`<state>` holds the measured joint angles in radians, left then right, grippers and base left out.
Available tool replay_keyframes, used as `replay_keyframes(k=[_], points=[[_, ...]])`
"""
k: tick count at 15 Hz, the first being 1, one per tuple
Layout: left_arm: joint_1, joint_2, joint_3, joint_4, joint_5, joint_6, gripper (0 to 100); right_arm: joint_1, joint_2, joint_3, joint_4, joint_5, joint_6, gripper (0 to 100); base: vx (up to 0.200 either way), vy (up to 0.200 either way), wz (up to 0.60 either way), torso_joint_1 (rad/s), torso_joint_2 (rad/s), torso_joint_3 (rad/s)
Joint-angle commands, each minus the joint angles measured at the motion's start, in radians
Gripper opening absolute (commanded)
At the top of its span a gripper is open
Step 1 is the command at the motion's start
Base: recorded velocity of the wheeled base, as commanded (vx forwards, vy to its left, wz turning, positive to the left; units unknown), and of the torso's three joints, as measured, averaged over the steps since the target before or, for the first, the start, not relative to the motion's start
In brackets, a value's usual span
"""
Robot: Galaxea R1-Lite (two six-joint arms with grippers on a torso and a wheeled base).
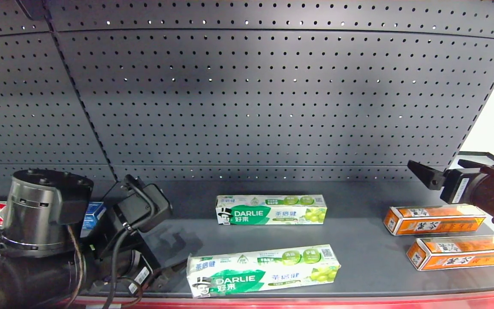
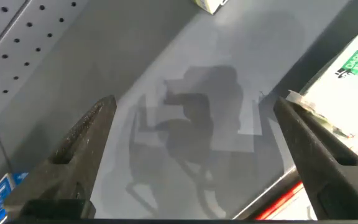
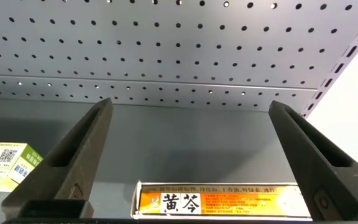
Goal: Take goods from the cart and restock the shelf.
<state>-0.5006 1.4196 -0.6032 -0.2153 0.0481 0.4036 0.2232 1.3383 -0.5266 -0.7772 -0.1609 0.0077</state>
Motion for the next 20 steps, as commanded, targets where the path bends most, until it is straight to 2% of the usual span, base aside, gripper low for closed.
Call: replay_keyframes(k=[1, 5, 20], points=[[-0.003, 0.024, -0.007, -0.003, -0.001, 0.0, 100, 0.001, 0.002, 0.0, 0.0, 0.0, 0.0, 100, 0.0, 0.0, 0.0, 0.0, 0.0, 0.0], [-0.003, 0.059, -0.023, -0.036, -0.001, 0.001, 100, 0.001, -0.001, 0.005, 0.0, 0.0, 0.0, 100, 0.0, 0.0, 0.0, 0.0, 0.0, 0.0], [-0.003, 0.117, -0.075, -0.036, -0.001, 0.001, 100, 0.001, -0.001, 0.011, -0.002, 0.0, 0.0, 100, 0.0, 0.0, 0.0, 0.0, 0.0, 0.0]])
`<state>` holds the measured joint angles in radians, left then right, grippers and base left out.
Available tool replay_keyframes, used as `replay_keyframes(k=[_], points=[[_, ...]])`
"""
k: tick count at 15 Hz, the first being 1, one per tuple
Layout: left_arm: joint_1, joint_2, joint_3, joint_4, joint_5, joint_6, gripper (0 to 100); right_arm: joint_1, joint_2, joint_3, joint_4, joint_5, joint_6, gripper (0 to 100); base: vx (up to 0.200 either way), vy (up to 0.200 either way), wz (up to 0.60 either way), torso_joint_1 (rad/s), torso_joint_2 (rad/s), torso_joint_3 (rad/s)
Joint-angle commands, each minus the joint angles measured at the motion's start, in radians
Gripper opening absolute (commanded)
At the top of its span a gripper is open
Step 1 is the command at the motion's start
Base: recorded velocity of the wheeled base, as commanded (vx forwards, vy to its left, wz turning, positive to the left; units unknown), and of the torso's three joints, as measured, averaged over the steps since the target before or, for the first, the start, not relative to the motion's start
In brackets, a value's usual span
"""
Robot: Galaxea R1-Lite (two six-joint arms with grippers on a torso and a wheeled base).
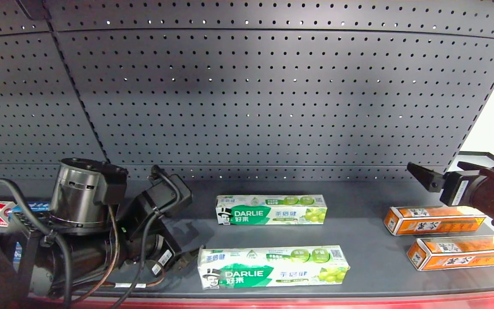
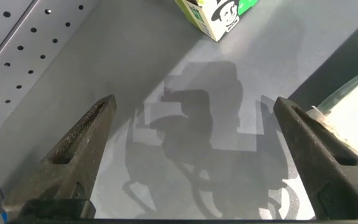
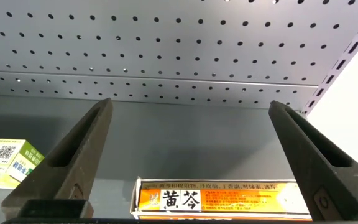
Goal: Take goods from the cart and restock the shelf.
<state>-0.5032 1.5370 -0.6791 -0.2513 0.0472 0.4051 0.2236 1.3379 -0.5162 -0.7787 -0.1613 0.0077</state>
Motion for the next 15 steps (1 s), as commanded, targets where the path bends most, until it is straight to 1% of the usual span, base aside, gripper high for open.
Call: replay_keyframes(k=[1, 9, 15], points=[[0.0, 0.0, 0.003, 0.0, 0.0, 0.0, 100, 0.0, 0.0, 0.001, -0.001, 0.0, 0.0, 100, 0.0, 0.0, 0.0, 0.0, 0.0, 0.0], [-0.003, 0.0, 0.001, 0.0, -0.001, 0.0, 100, 0.0, 0.0, 0.002, -0.001, 0.0, 0.0, 100, 0.0, 0.0, 0.0, 0.0, 0.0, 0.0], [-0.015, 0.005, 0.001, 0.0, -0.001, 0.0, 100, 0.0, 0.0, 0.002, -0.001, 0.0, 0.0, 100, 0.0, 0.0, 0.0, 0.0, 0.0, 0.0]])
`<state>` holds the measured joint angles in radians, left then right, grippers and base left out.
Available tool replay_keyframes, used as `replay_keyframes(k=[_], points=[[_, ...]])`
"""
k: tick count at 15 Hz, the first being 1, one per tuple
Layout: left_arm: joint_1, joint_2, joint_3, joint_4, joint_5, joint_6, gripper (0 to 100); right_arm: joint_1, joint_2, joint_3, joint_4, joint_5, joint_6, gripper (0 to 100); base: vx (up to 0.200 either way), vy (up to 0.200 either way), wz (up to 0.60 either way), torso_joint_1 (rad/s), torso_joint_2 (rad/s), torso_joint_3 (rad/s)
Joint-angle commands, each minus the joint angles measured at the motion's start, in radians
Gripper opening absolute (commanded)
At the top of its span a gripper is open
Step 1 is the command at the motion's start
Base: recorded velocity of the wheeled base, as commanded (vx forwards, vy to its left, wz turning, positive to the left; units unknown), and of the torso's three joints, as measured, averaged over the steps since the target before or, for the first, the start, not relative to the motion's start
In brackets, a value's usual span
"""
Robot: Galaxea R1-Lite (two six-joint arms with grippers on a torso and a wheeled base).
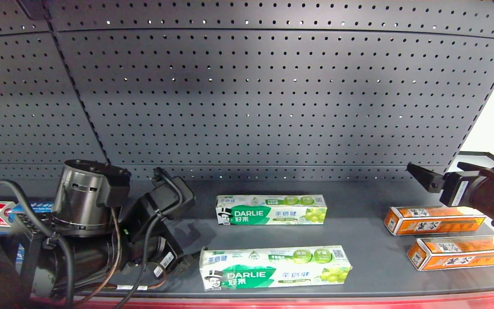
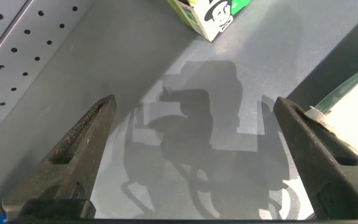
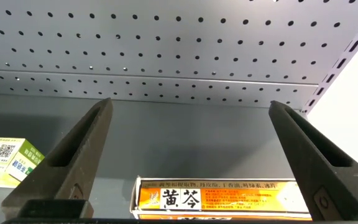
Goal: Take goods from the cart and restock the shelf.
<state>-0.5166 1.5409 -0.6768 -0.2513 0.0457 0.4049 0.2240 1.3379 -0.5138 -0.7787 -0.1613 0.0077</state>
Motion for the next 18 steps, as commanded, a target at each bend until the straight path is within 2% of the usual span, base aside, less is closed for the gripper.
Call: replay_keyframes(k=[1, 7, 12, 15, 16, 17, 18], points=[[-0.002, 0.007, -0.001, 0.0, 0.0, 0.0, 100, 0.0, -0.002, 0.001, -0.001, 0.0, 0.0, 100, 0.0, 0.0, 0.0, 0.0, 0.0, 0.0], [0.009, 0.007, 0.003, 0.0, 0.003, -0.001, 100, 0.0, -0.008, 0.018, -0.001, 0.002, -0.002, 100, 0.0, 0.0, 0.0, 0.0, 0.0, 0.0], [0.099, -0.081, 0.006, -0.002, 0.003, -0.001, 100, -0.002, -0.002, -0.015, -0.001, 0.0, -0.005, 100, 0.0, 0.0, 0.0, 0.0, 0.0, 0.0], [0.187, -0.268, 0.02, 0.003, 0.003, -0.003, 100, -0.035, -0.078, 0.008, 0.006, -0.004, -0.005, 100, 0.0, 0.0, 0.0, 0.0, 0.0, 0.0], [0.242, -0.346, 0.049, 0.003, 0.002, -0.003, 100, -0.048, -0.112, 0.035, 0.004, -0.004, -0.005, 100, 0.0, 0.0, 0.0, 0.0, 0.0, 0.0], [0.346, -0.478, 0.112, 0.003, -0.007, -0.012, 100, -0.097, -0.163, 0.095, 0.003, -0.001, -0.003, 100, 0.0, 0.0, 0.0, 0.0, 0.0, 0.0], [0.4, -0.567, 0.164, 0.004, -0.026, -0.035, 100, -0.117, -0.203, 0.141, 0.003, -0.001, 0.0, 100, 0.0, 0.0, 0.0, 0.0, 0.0, 0.0]])
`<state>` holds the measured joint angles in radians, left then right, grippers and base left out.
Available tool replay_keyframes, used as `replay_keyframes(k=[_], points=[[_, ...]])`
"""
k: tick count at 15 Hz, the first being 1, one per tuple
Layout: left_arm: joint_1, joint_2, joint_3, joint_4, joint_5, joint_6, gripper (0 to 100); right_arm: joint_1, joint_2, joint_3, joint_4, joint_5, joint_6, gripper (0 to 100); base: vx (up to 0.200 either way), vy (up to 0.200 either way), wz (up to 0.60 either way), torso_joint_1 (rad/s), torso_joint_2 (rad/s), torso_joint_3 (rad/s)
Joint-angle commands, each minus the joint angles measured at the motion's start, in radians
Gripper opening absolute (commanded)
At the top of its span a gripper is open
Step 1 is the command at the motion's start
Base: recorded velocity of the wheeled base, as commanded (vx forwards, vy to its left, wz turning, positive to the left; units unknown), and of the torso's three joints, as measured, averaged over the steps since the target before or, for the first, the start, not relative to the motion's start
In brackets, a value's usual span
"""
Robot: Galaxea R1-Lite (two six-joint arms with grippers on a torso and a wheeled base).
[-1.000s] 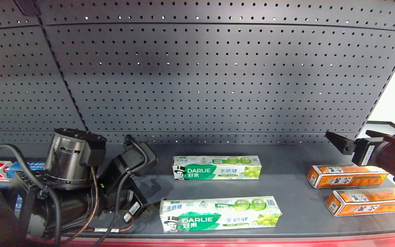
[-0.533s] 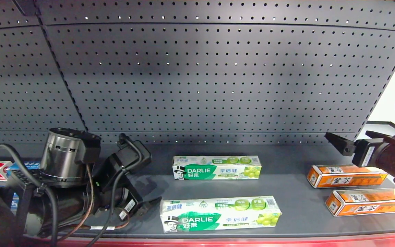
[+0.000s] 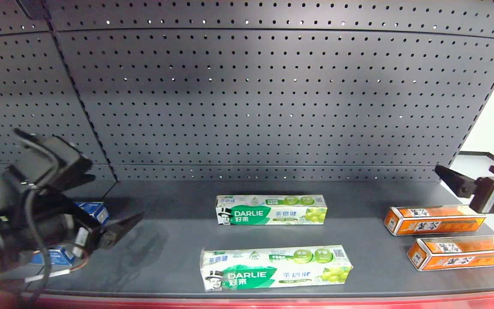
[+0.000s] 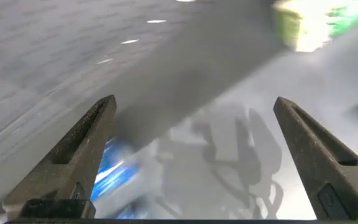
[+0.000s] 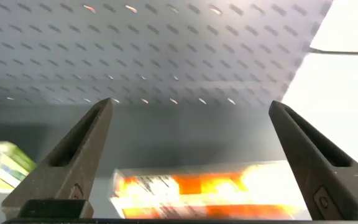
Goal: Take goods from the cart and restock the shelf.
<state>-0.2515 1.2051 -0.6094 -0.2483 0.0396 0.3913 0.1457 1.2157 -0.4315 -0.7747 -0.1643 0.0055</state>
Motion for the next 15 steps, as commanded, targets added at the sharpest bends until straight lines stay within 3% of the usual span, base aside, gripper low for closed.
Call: replay_keyframes(k=[1, 5, 9, 11, 13, 14, 15], points=[[0.173, -0.325, 0.149, 0.004, -0.024, -0.049, 100, -0.048, -0.13, 0.103, 0.003, 0.002, 0.002, 100, 0.0, 0.0, 0.0, 0.0, 0.0, 0.0], [0.202, -0.633, 0.312, 0.012, 0.026, -0.126, 100, -0.104, -0.289, 0.241, 0.006, -0.001, 0.001, 100, 0.0, 0.0, 0.0, 0.0, 0.0, 0.0], [0.202, -0.806, 0.413, 0.026, 0.052, -0.177, 100, -0.12, -0.452, 0.402, 0.009, -0.018, -0.009, 100, 0.0, 0.0, 0.0, 0.0, 0.0, 0.0], [0.202, -0.938, 0.427, 0.15, 0.088, -0.178, 100, -0.121, -0.685, 0.431, 0.221, -0.035, 0.008, 100, 0.0, 0.0, 0.0, 0.0, 0.0, 0.0], [0.204, -1.029, 0.416, 0.277, 0.089, -0.18, 100, -0.115, -0.866, 0.428, 0.44, -0.027, 0.008, 100, 0.0, 0.0, 0.0, 0.0, 0.0, 0.0], [0.204, -1.099, 0.407, 0.365, 0.094, -0.18, 100, -0.104, -1.016, 0.422, 0.615, -0.024, 0.007, 100, 0.0, 0.0, 0.0, 0.0, 0.0, 0.0], [0.204, -1.128, 0.407, 0.397, 0.094, -0.178, 100, -0.095, -1.107, 0.424, 0.693, -0.018, 0.007, 100, 0.0, 0.0, 0.0, 0.0, 0.0, 0.0]])
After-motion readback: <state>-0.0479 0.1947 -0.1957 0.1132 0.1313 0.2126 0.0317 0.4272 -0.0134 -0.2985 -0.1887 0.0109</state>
